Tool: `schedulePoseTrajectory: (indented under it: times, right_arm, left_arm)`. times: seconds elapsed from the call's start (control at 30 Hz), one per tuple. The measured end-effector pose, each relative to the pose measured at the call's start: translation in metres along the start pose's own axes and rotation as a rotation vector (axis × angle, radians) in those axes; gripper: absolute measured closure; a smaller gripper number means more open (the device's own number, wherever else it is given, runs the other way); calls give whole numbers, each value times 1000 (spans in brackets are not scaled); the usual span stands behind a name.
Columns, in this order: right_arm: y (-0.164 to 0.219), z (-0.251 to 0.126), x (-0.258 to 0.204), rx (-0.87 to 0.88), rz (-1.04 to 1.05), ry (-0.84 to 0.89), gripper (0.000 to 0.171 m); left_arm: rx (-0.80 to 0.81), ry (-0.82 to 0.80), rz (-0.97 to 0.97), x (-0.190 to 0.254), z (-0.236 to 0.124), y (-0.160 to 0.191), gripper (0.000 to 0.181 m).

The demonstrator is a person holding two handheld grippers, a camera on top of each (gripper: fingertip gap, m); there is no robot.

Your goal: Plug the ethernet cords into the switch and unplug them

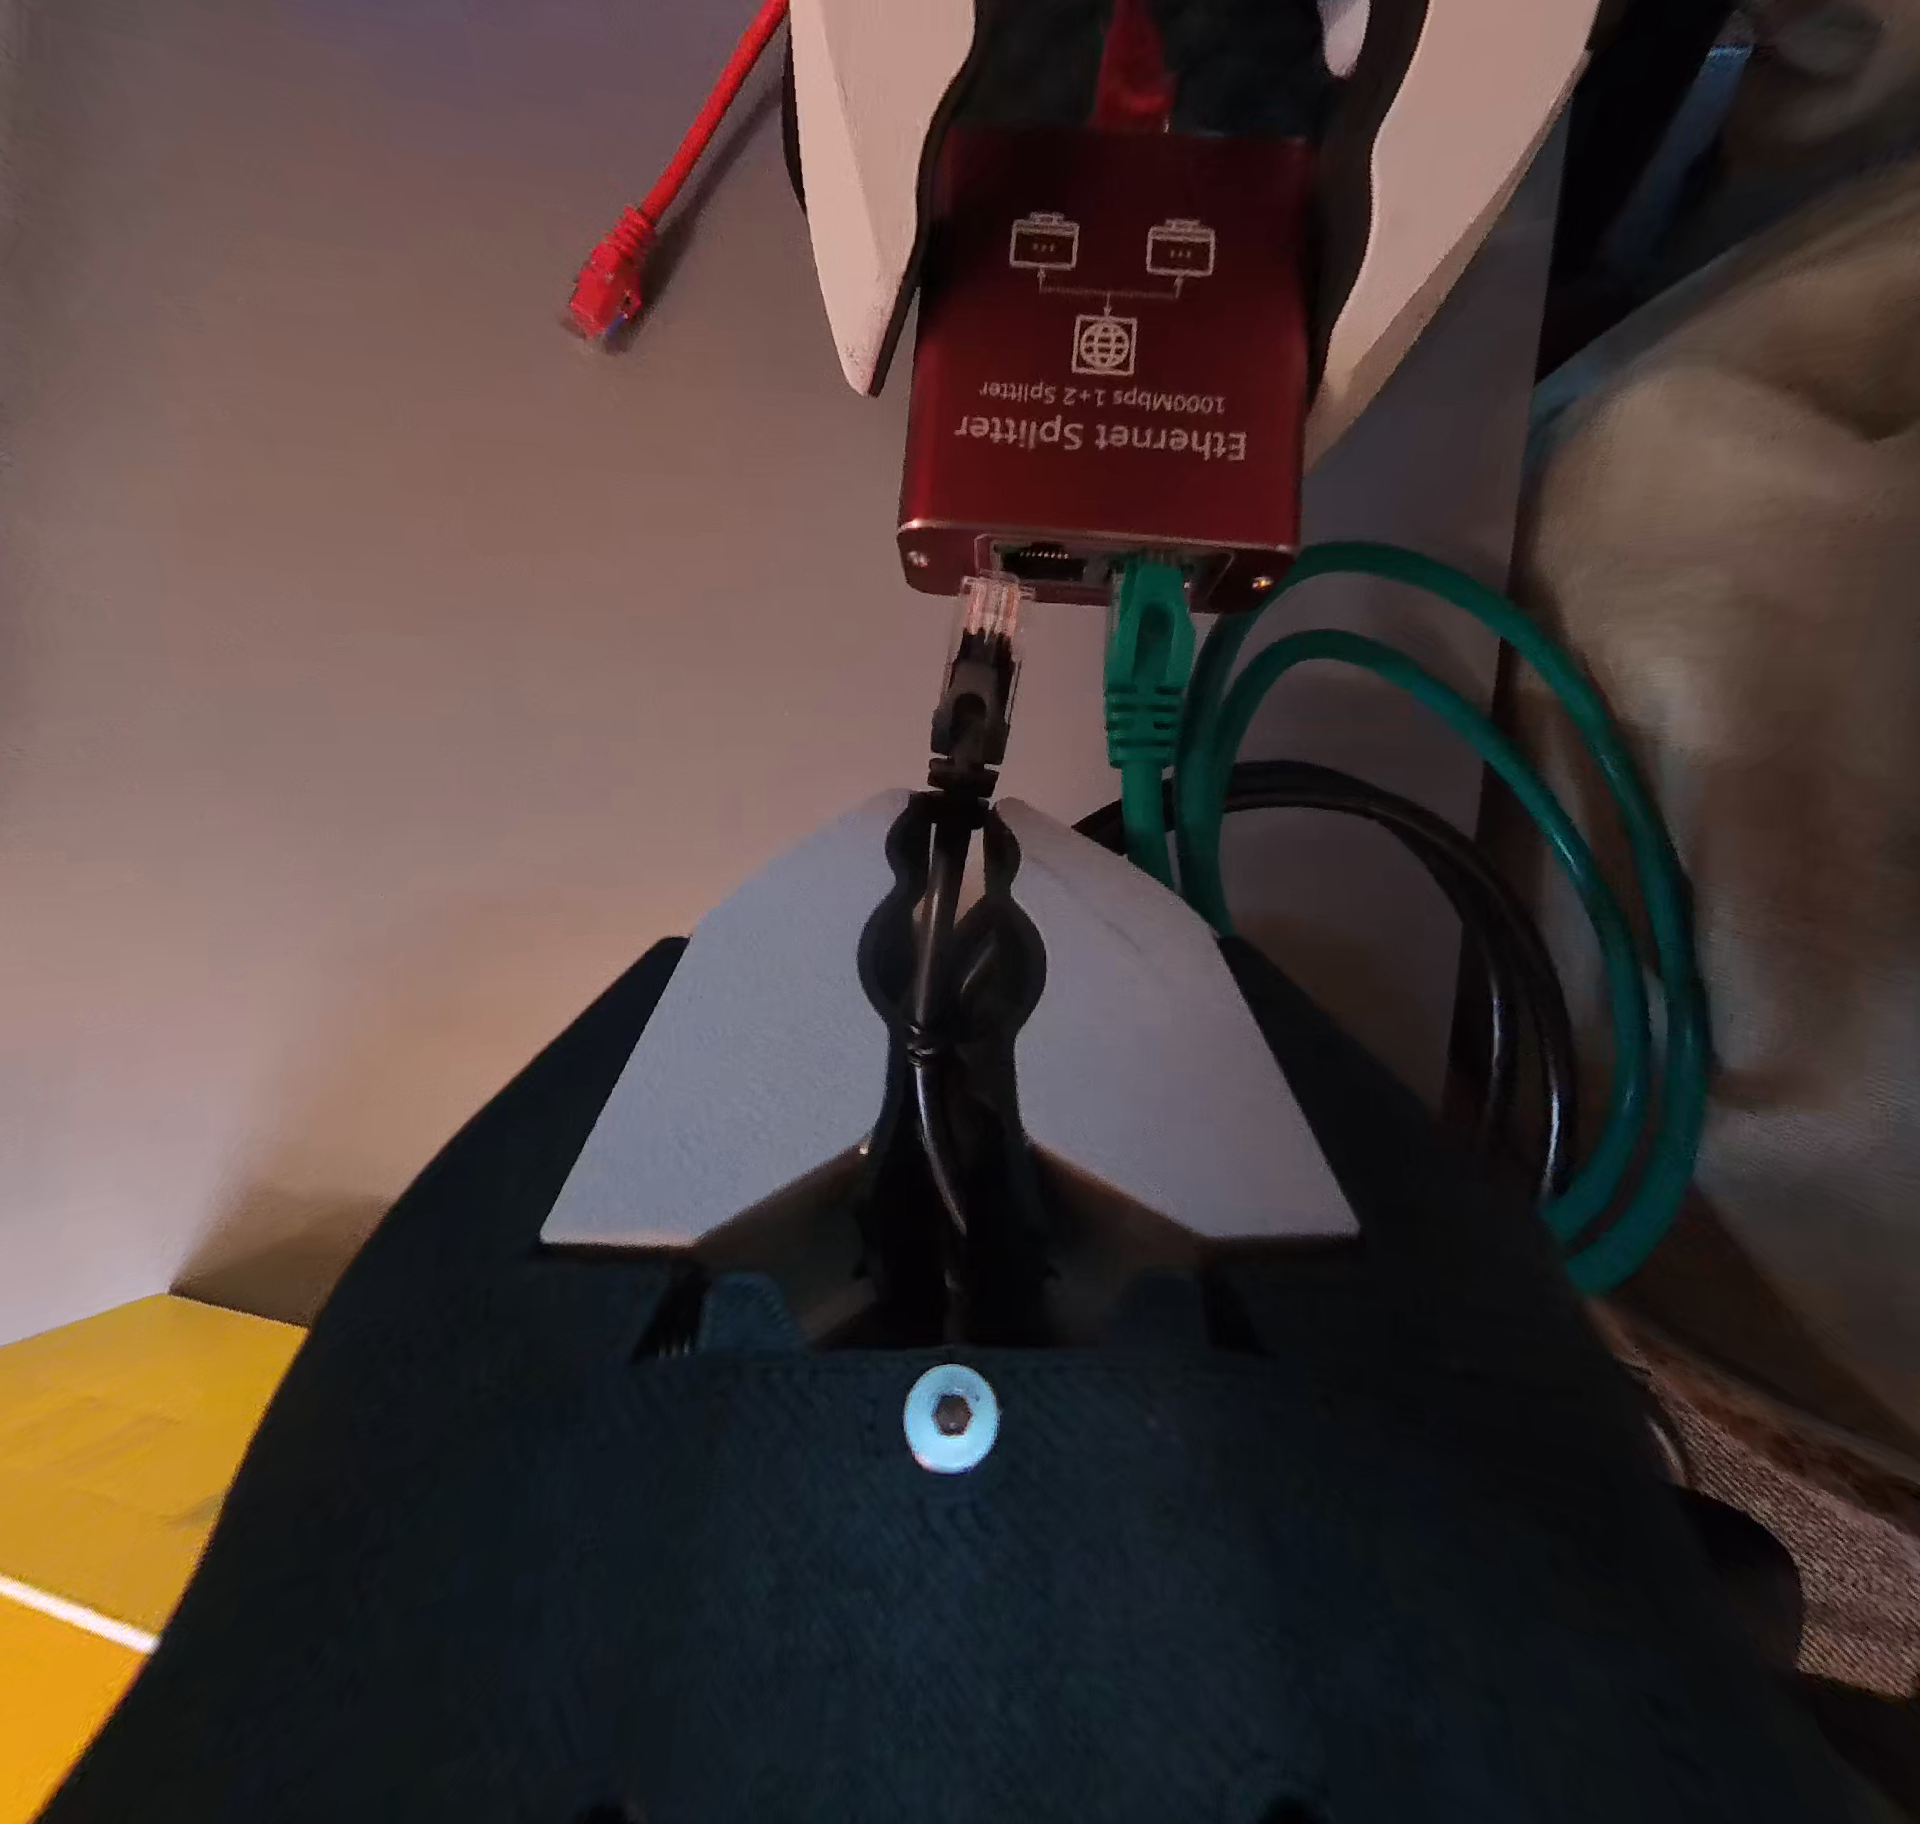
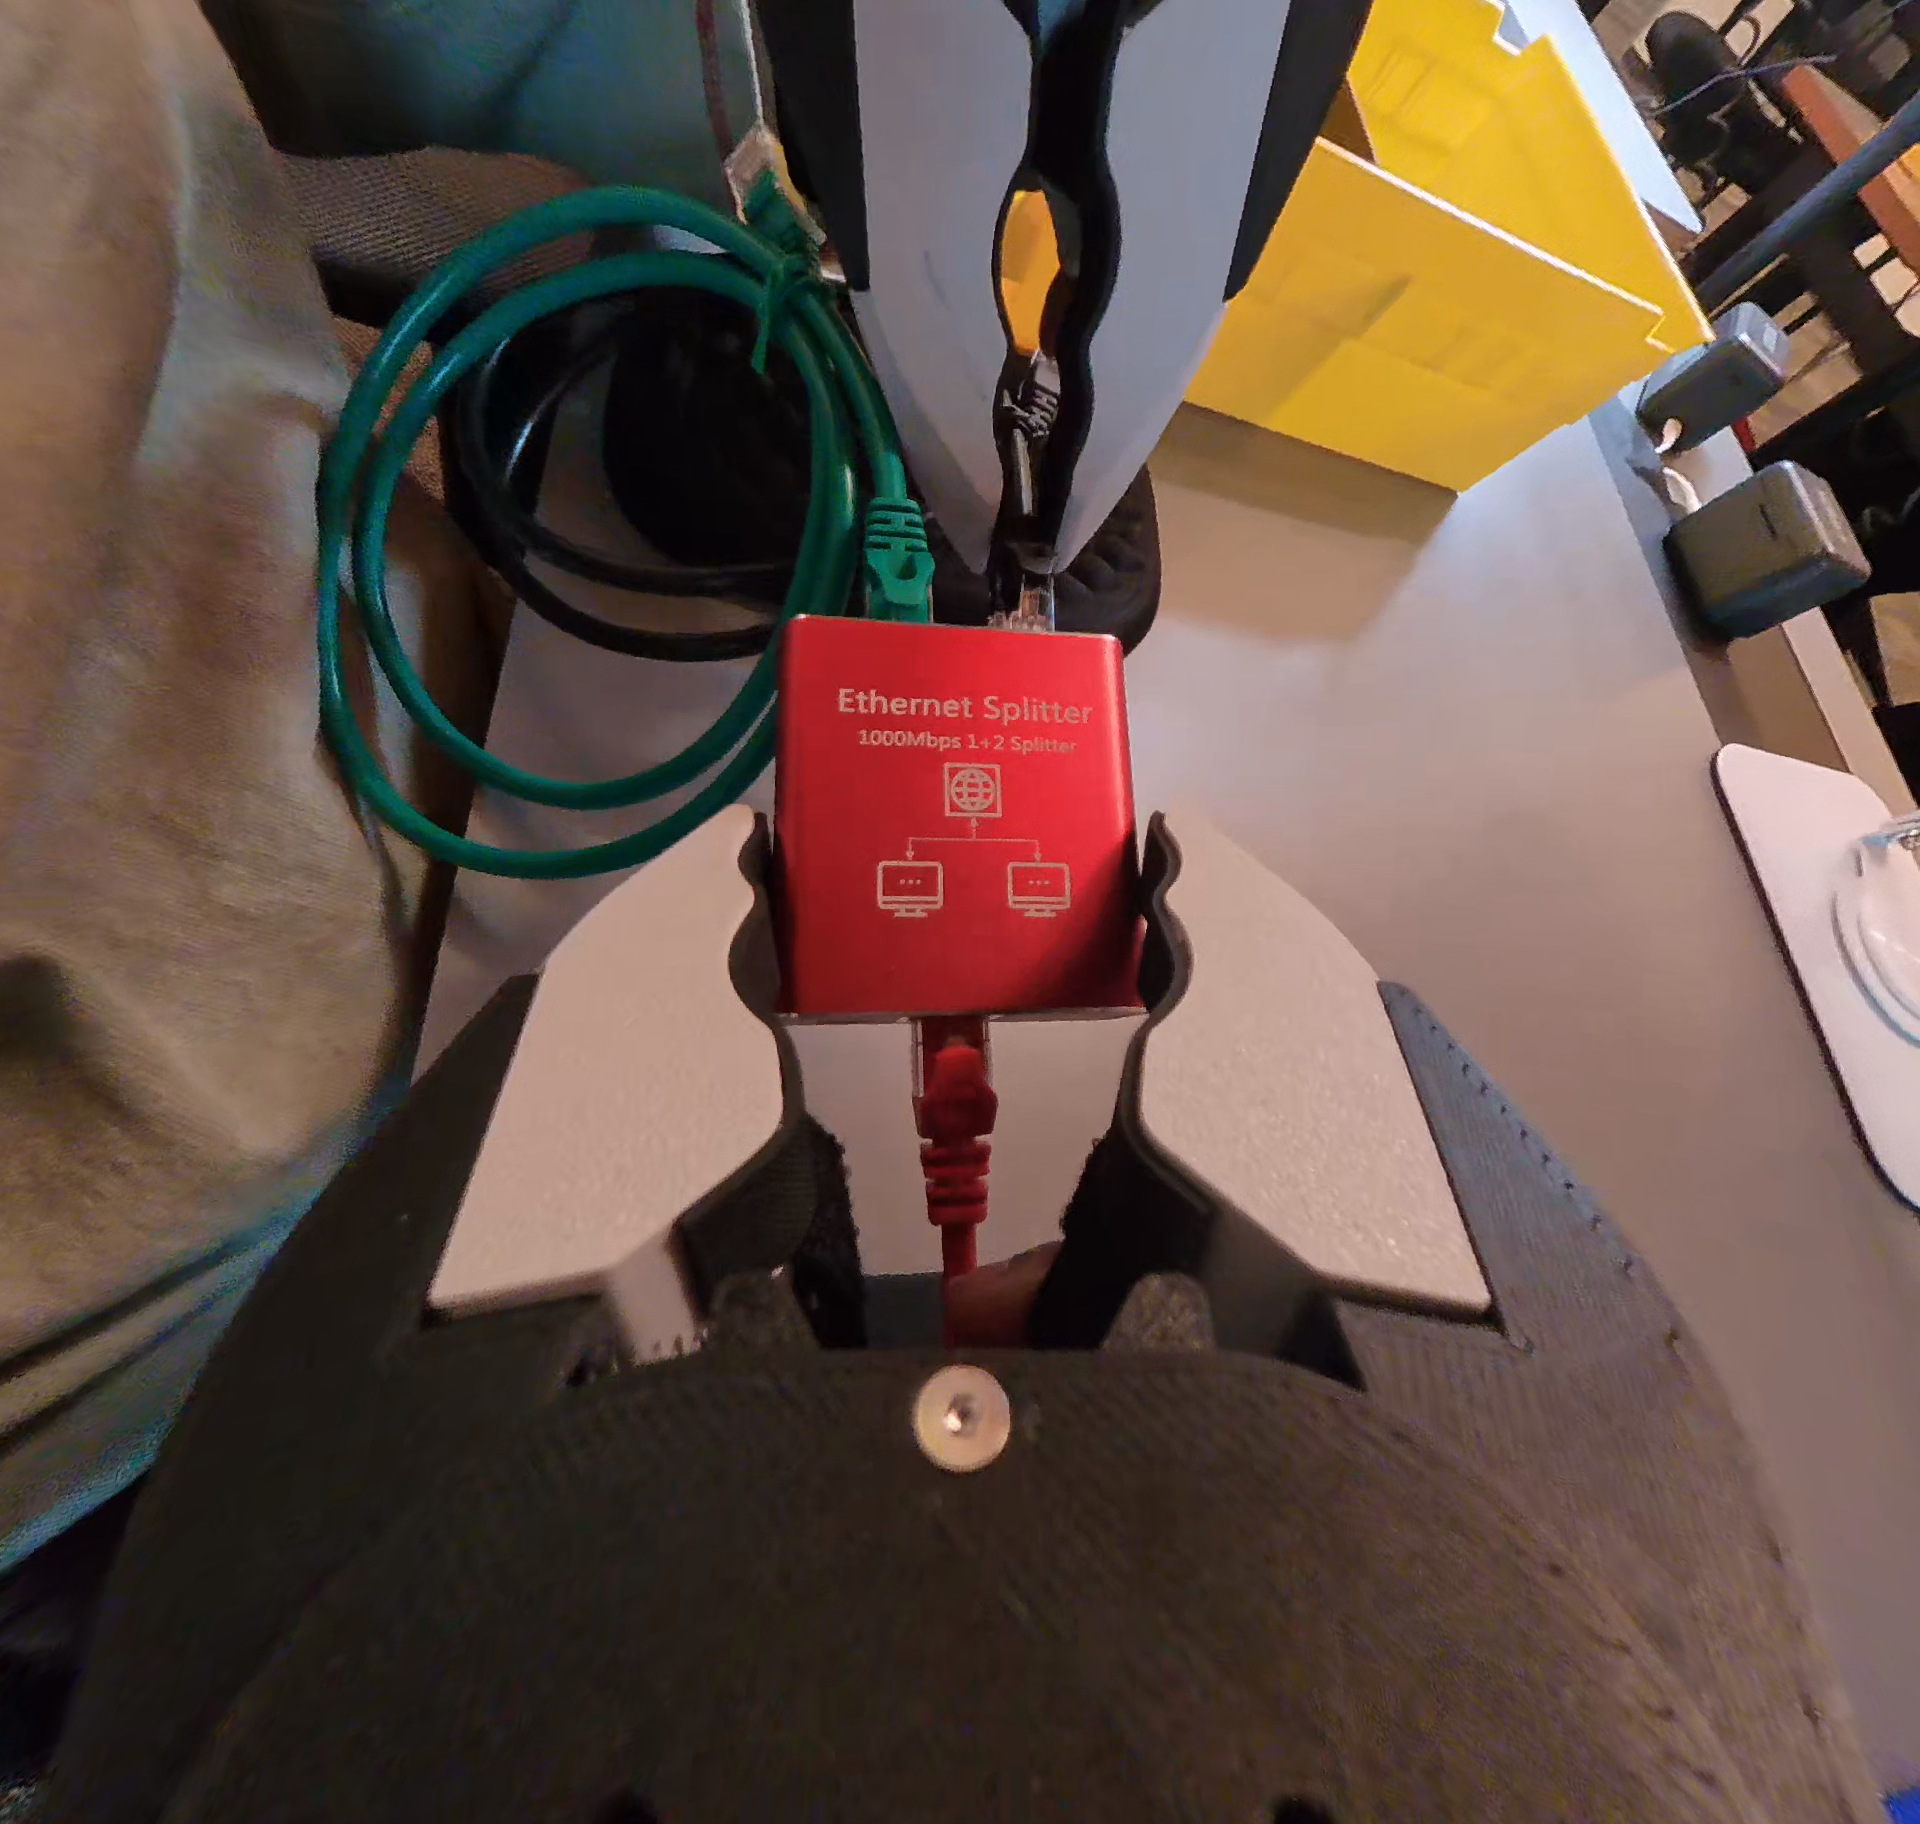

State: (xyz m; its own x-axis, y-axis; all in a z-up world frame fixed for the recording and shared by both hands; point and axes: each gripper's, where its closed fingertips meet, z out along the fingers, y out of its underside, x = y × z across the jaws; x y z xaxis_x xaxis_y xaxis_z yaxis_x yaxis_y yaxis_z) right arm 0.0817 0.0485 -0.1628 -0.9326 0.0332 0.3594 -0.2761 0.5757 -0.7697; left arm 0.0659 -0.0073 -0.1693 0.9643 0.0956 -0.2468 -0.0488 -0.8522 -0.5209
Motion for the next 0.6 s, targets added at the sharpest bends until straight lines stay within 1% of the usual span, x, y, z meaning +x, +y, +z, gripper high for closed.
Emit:
schedulePoseTrajectory:
  times: [0.37,0.53,0.6]
  right_arm:
    - [9,10,1,-26,95,-8,102]
    - [14,15,2,-30,135,-19,103]
    - [19,16,3,-37,150,-15,102]
  left_arm:
    - [-146,28,33,-1,1,5,172]
    - [-241,28,98,-3,5,10,172]
    - [-205,65,112,0,4,3,172]
